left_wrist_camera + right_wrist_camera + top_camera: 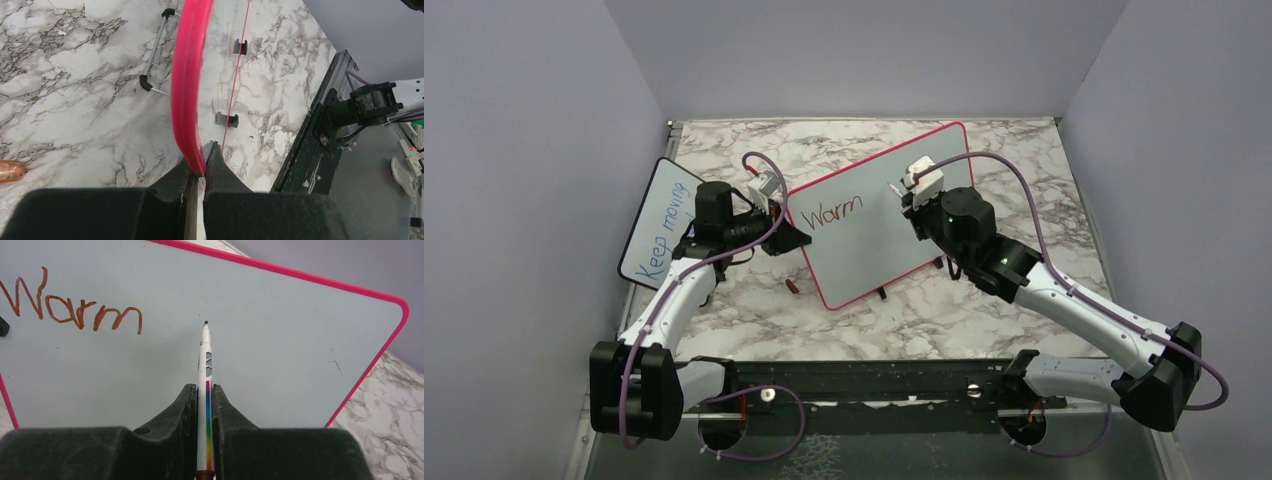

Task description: Write a sentence on the whiteboard

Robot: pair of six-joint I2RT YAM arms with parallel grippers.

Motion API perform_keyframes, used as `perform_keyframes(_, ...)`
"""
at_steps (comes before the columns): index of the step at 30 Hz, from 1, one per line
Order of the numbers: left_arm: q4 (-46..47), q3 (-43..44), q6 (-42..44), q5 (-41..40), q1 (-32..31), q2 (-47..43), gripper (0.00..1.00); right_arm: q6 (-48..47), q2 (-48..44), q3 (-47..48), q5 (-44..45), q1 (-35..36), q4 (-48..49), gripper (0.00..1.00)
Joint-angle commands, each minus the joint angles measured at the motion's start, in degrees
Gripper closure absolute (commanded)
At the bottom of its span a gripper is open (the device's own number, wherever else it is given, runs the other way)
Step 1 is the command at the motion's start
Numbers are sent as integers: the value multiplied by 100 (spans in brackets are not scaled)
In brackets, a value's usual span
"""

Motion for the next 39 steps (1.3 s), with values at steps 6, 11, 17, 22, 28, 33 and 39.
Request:
perform_keyframes(6, -481, 15, 742, -776, 98, 227, 100, -167, 197, 299, 171, -18, 303, 100)
perform_keyframes(11, -499, 24, 751, -784, 106, 248, 100, -199, 266, 315, 206, -20, 364, 100)
perform_keyframes(17, -508, 24, 751, -785, 107, 256, 100, -229, 355, 346, 268, -18, 423, 100)
perform_keyframes(22, -517, 33, 751, -777, 101, 286, 100, -215, 362, 344, 236, -18, 411, 100)
perform_keyframes(28, -517, 50, 751, -749, 103, 301, 100, -143, 335, 309, 178, -22, 229, 100)
perform_keyframes(33, -517, 50, 751, -740, 104, 316, 100, -70, 303, 246, 152, -18, 55, 99)
perform_keyframes(39, -517, 68, 751, -701, 108, 349, 100, -40, 307, 231, 108, -16, -56, 100)
